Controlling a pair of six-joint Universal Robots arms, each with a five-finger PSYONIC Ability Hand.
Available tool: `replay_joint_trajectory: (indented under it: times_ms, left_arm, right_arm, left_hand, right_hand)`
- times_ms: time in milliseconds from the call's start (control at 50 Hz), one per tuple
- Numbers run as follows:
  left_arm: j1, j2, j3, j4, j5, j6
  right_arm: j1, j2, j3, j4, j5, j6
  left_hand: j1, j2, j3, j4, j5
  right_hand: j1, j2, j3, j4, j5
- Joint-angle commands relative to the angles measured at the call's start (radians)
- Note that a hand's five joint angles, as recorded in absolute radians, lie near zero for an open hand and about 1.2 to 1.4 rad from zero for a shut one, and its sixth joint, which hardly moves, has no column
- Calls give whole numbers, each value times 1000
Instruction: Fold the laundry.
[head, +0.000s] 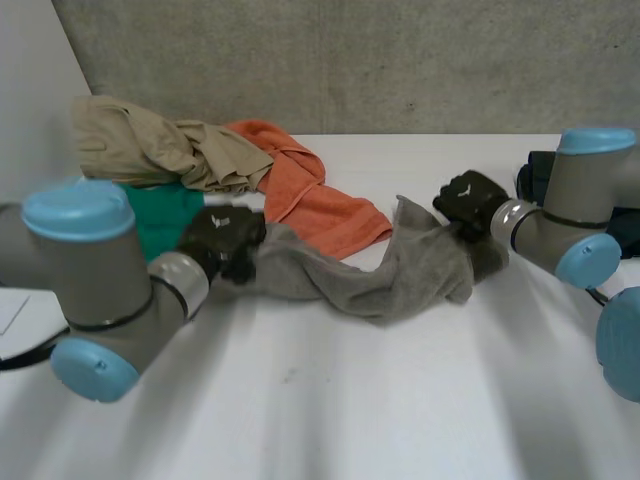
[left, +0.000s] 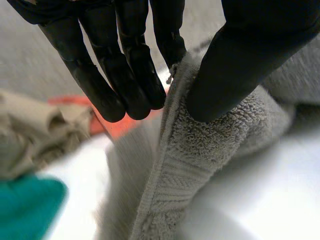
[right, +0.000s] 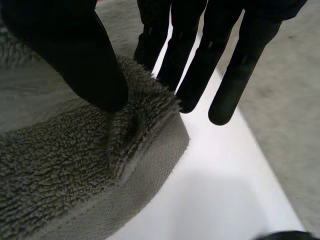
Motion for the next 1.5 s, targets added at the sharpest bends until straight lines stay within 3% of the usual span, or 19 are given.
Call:
replay_joint_trajectory:
  times_ms: [20,180,280,380,540,600,680,740,820,960,1160,1220,1240,1260,1320,1400,1500]
  left_arm:
    - [11,145,66,-80,3,-19]
    - [57,347,21,-270,8,-15]
    - [99,366,1,-358,39,1]
    - [122,265,26,-364,63,33]
    - [93,-49,195,-303,-23,99]
    - [76,-161,289,-289,-81,113]
    - [57,-192,355,-307,-141,114]
    - [51,-153,326,-346,-173,119]
    - [68,-96,237,-347,-192,128]
    - [117,-60,126,-278,-190,160]
    - [151,-155,135,-206,-196,209]
    - [151,-189,160,-221,-196,220]
    - [151,-194,166,-226,-198,220]
    - [151,-198,177,-223,-199,222]
    - [151,-182,201,-200,-198,216]
    - [134,-122,311,-58,-178,188]
    - [128,-65,467,172,-179,156]
  right_arm:
    - [-39,-203,65,78,74,137]
    - [-128,-603,444,328,62,63]
    - [-153,-716,581,321,33,15]
    - [-135,-727,637,274,22,36]
    - [-96,-621,714,24,70,148]
    - [-84,-582,737,-88,145,183]
    - [-73,-570,777,-177,220,196]
    - [-72,-579,818,-197,222,194]
    - [-70,-599,861,-203,191,193]
    - [-64,-613,898,-211,151,170]
    - [-67,-608,915,-207,145,113]
    - [-67,-605,915,-211,146,99]
    - [-66,-605,912,-213,148,96]
    - [-66,-602,906,-216,148,92]
    - [-58,-601,877,-239,151,96]
    - [-29,-595,779,-328,177,121]
    - [-18,-605,635,-678,286,249]
  left_hand:
    - [242,203,211,203,243]
    - [242,203,211,203,243]
    - [242,203,211,203,243]
    - [242,203,211,203,243]
    - [242,203,211,203,243]
    - [52,13,21,13,53]
    - [-324,-362,-355,-362,-323]
    - [-600,-639,-631,-639,-599]
    - [-638,-677,-669,-677,-638]
    - [-627,-665,-658,-666,-626]
    - [-480,-519,-511,-519,-479]
    - [-211,-250,-242,-250,-210]
    - [-64,-103,-95,-103,-64]
    - [239,200,208,200,240]
    - [242,203,211,203,243]
    - [242,203,211,203,243]
    - [242,203,211,203,243]
  right_hand:
    - [281,230,220,203,266]
    - [281,230,220,203,266]
    - [281,230,220,203,266]
    - [281,230,220,203,266]
    - [281,230,220,203,266]
    - [281,230,220,203,266]
    - [281,230,220,203,266]
    - [281,230,220,203,266]
    - [281,230,220,203,266]
    - [281,230,220,203,266]
    - [281,230,220,203,266]
    - [281,230,220,203,266]
    - [281,230,220,203,266]
    - [281,230,220,203,266]
    - [281,230,220,203,266]
    - [281,230,220,203,266]
    - [281,230,220,203,266]
